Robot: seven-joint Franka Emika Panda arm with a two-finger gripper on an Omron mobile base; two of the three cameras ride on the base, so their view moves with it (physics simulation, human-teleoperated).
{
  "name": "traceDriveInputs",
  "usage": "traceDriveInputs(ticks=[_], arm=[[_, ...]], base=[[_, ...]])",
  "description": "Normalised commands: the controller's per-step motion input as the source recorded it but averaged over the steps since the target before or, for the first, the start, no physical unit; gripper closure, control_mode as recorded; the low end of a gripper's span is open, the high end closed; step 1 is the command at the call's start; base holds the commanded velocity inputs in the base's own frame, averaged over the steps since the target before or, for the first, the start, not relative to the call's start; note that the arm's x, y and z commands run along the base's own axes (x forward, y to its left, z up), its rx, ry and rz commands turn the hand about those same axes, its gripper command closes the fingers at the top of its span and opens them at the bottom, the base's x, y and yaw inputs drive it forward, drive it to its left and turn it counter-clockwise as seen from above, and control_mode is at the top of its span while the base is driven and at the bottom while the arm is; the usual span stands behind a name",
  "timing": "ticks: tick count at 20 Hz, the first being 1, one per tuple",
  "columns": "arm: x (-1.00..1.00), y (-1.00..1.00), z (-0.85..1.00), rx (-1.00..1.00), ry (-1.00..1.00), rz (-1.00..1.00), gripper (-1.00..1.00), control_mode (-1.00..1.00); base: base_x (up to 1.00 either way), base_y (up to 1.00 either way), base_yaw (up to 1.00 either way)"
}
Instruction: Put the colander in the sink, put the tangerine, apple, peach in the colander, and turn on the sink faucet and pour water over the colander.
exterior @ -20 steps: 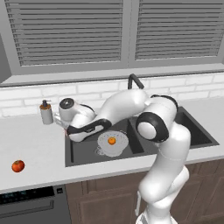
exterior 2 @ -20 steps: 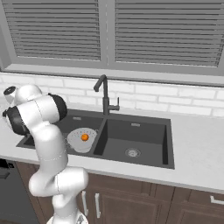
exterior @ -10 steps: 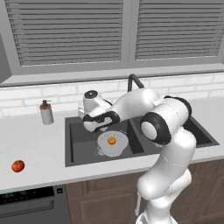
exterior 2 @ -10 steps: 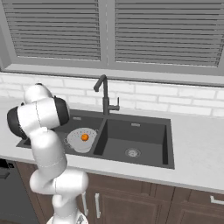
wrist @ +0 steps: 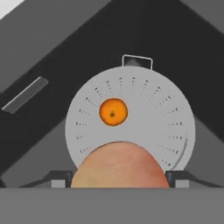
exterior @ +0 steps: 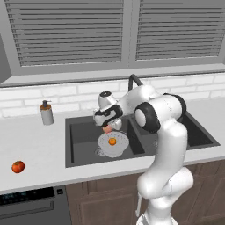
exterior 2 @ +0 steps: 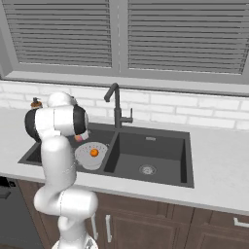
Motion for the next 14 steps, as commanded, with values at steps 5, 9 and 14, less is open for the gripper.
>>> traceDriveInputs(ticks=[5,9,14], arm=[[0.44,0.0,-0.64,0.0,0.19,0.03,1.0,-1.0],[0.42,0.0,-0.65,0.0,0.17,0.02,1.0,-1.0],[0.3,0.0,-0.65,0.0,0.13,0.01,1.0,-1.0]], base=[[0.0,0.0,0.0],[0.0,0.0,0.0],[0.0,0.0,0.0]])
